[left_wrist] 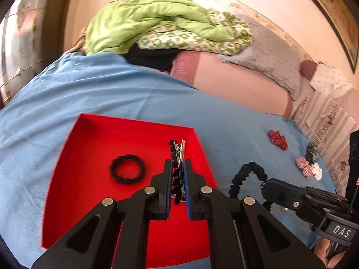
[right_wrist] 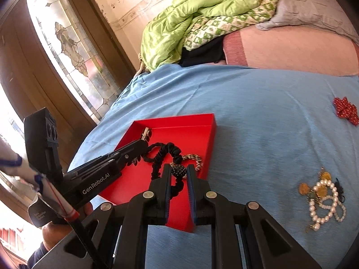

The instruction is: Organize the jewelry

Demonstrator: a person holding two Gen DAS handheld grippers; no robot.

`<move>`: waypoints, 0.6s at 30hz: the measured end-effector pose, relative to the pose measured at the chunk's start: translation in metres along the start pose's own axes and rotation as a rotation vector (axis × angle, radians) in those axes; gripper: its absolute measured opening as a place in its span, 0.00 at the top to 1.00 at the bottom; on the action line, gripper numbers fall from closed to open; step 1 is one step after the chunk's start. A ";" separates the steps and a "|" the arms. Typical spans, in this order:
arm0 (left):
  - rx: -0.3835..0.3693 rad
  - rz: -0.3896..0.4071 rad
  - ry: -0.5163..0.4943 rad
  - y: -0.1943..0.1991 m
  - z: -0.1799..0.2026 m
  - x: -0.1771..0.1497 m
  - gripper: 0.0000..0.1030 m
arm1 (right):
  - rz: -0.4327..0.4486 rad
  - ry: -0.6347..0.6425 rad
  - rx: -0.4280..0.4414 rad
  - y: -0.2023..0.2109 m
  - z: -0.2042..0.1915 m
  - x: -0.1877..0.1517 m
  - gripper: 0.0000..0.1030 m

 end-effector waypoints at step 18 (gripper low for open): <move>0.094 -0.048 0.116 -0.006 -0.063 -0.004 0.91 | -0.057 0.027 -0.001 -0.044 -0.023 0.007 0.85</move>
Point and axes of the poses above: each gripper's, at about its wrist camera, not at the fingertips, and y roughly against the way its jaws point, z to its right, x to its top, the point moved 10 cm from there along -y, roughly the way its jaws point, and after that the axes turned 2 degrees about x, right-handed, at the moved point
